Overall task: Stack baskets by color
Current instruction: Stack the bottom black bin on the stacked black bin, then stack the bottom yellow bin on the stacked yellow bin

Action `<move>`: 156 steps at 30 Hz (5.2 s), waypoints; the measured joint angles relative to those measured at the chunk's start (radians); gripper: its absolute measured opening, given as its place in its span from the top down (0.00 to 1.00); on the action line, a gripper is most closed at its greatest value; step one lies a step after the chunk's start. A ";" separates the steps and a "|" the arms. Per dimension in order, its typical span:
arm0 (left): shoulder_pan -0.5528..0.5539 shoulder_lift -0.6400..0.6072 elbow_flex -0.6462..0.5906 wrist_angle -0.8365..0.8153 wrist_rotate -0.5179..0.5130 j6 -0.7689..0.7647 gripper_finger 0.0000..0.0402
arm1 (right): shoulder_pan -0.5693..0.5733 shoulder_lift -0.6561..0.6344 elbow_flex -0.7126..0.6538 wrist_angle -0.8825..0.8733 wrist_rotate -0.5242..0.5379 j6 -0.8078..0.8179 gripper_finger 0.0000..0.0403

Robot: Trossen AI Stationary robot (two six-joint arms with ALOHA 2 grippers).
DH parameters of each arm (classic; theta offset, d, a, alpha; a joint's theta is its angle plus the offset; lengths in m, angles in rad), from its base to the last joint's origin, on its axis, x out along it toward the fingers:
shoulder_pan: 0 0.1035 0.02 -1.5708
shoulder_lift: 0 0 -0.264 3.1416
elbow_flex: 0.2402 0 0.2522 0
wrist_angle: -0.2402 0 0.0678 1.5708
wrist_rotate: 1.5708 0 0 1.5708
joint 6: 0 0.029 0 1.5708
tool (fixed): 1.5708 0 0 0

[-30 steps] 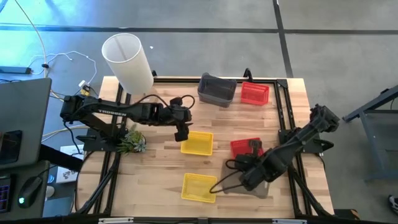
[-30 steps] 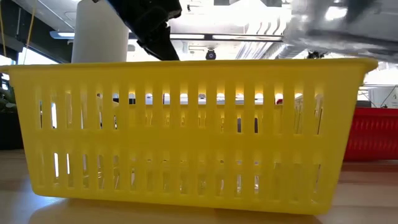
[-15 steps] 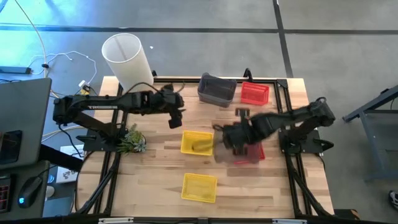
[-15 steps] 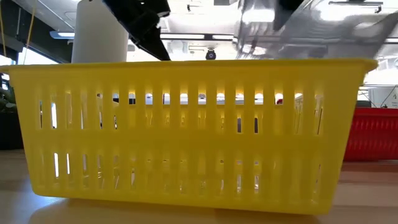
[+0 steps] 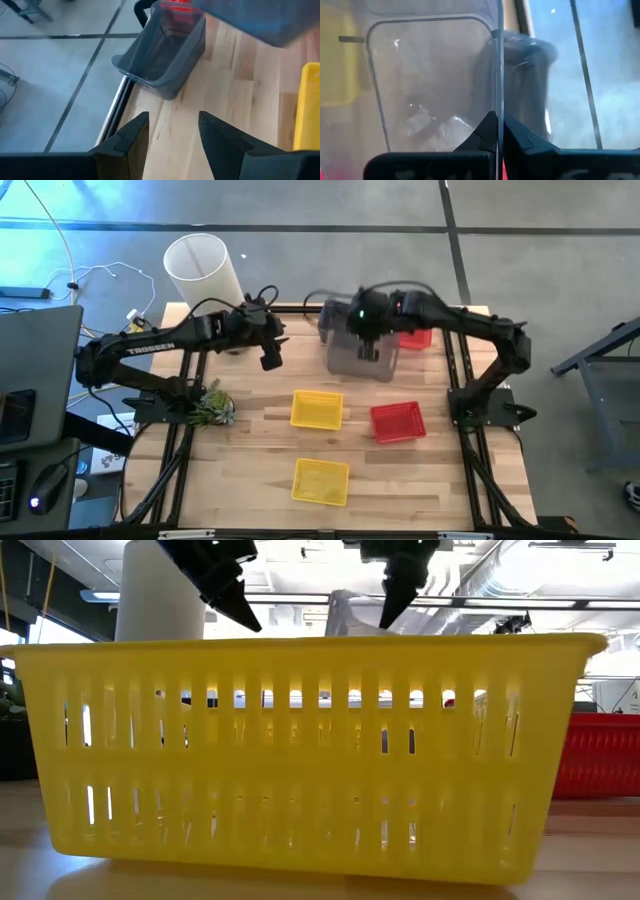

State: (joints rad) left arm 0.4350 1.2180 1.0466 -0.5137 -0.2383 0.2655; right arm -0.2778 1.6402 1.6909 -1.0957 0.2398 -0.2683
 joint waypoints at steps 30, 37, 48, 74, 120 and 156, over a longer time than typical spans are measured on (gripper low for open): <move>0.049 0.012 0.000 -0.014 0.072 -0.162 0.61 | -0.488 0.000 -0.001 0.486 -0.145 -0.235 1.00; 0.049 0.012 0.000 -0.014 0.077 -0.172 0.61 | -0.489 0.000 -0.001 0.476 -0.148 -0.228 1.00; 0.049 0.012 0.000 -0.014 0.077 -0.188 0.61 | -0.466 0.057 -0.001 0.410 -0.197 -0.157 1.00; 0.049 0.012 0.000 -0.032 0.075 -0.185 0.61 | -0.447 0.237 -0.002 0.273 -0.275 -0.234 1.00; 0.049 0.012 0.000 -0.045 0.071 -0.184 0.61 | -0.302 0.295 -0.002 0.290 0.114 -0.367 0.66; -0.263 0.012 0.000 -0.038 0.239 -0.371 0.61 | 0.018 0.140 -0.004 -0.322 0.108 0.323 0.66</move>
State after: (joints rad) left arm 0.1723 1.2304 1.0466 -0.5516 0.0008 -0.1054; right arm -0.2595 1.7805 1.6871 -1.4178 0.3474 0.0542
